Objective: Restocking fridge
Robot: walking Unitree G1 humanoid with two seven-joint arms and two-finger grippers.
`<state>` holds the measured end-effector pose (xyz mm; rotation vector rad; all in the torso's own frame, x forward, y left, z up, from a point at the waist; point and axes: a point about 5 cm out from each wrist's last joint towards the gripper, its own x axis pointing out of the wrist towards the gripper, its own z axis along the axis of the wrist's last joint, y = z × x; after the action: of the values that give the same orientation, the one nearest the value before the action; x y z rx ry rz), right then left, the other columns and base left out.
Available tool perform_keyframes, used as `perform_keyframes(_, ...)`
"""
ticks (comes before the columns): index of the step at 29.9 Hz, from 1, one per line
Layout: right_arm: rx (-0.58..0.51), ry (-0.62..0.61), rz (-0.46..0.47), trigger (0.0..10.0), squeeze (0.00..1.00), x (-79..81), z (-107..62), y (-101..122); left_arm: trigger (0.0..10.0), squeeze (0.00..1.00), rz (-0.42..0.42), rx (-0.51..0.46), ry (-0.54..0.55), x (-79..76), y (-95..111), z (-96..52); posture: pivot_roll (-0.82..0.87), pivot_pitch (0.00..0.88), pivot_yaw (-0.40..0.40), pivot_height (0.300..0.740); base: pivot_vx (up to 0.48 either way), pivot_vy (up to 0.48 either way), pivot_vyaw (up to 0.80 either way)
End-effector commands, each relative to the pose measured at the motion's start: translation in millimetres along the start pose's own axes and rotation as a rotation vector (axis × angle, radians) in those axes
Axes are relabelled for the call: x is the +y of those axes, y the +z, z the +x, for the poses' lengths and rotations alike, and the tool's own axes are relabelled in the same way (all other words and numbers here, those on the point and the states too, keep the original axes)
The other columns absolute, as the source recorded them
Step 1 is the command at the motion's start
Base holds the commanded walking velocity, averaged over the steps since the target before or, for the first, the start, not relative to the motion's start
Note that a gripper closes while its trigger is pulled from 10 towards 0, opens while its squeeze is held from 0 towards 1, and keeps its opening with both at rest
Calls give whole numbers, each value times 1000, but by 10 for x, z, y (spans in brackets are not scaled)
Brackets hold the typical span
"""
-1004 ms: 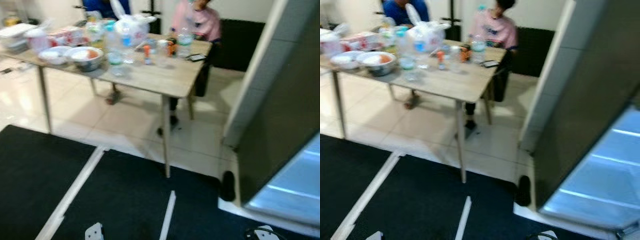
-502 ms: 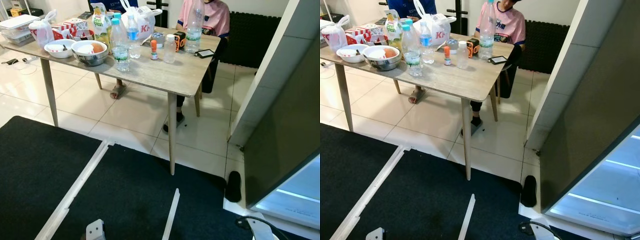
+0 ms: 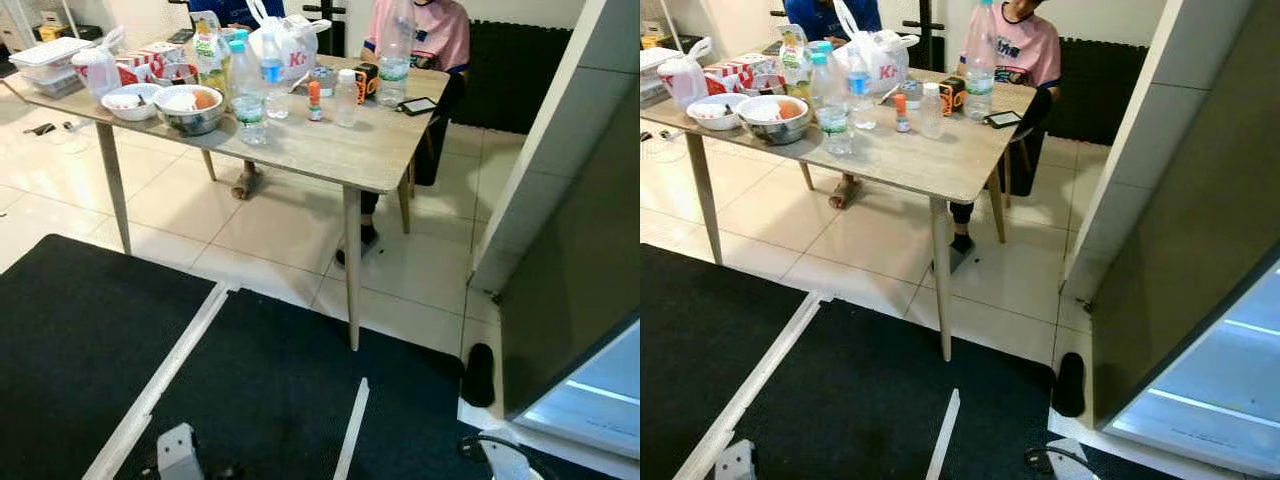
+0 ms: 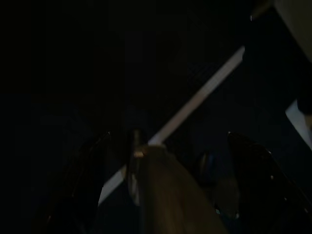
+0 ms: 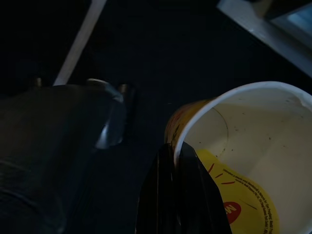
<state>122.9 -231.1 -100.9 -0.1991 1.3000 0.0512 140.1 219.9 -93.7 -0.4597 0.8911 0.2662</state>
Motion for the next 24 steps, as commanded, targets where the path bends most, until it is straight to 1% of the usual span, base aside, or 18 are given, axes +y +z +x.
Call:
perform_keyframes(1,-15,-5,-12,10000,0,12,2,69,10000,0,-19,-29,40,92,105,-7,14,0,56,740,0,0,0)
perform_keyframes(3,-22,-7,-16,10000,0,6,1,92,10000,0,-28,-30,44,92,104,-6,16,0,57,740,0,0,0)
perform_keyframes(4,-36,-14,-2,10000,0,-14,-3,138,10000,0,-29,-9,38,90,49,-15,16,0,46,740,0,0,0)
perform_keyframes(6,-39,-16,-3,10000,0,-19,-4,152,10000,0,-31,0,39,99,27,-21,16,0,46,740,0,0,0)
perform_keyframes(8,-42,-17,-32,10000,0,-19,-5,186,10000,0,-43,1,46,122,15,-30,22,0,35,740,0,0,0)
perform_keyframes(9,-42,-17,-32,10000,0,-19,-5,186,10000,0,-43,1,46,122,15,-30,22,0,35,740,0,0,0)
perform_keyframes(10,-49,-18,-51,10000,0,-15,-7,232,10000,0,-61,-5,55,135,24,-32,18,0,33,740,0,0,0)
perform_keyframes(13,-53,-19,-54,10000,0,-15,-8,255,10000,0,-69,-7,58,138,29,-31,18,0,33,740,0,0,0)
perform_keyframes(16,-78,-19,-63,10000,0,-22,-16,353,10000,0,-75,-8,50,74,40,-6,12,0,28,740,0,0,0)
perform_keyframes(17,-82,-18,-71,10000,0,-21,-18,378,10000,0,-81,-13,39,29,54,11,17,0,24,740,0,0,0)
perform_keyframes(19,-84,-18,-77,10000,0,-20,-19,389,10000,0,-86,-16,31,1,65,21,17,0,24,740,0,0,0)
perform_keyframes(21,-80,-20,-105,10000,0,-22,-19,394,10000,0,-84,-17,17,-54,72,39,21,0,29,740,0,0,0)
perform_keyframes(24,-76,-18,-131,10000,0,-16,-18,394,10000,0,-76,-14,7,-76,69,44,22,0,22,740,0,0,0)
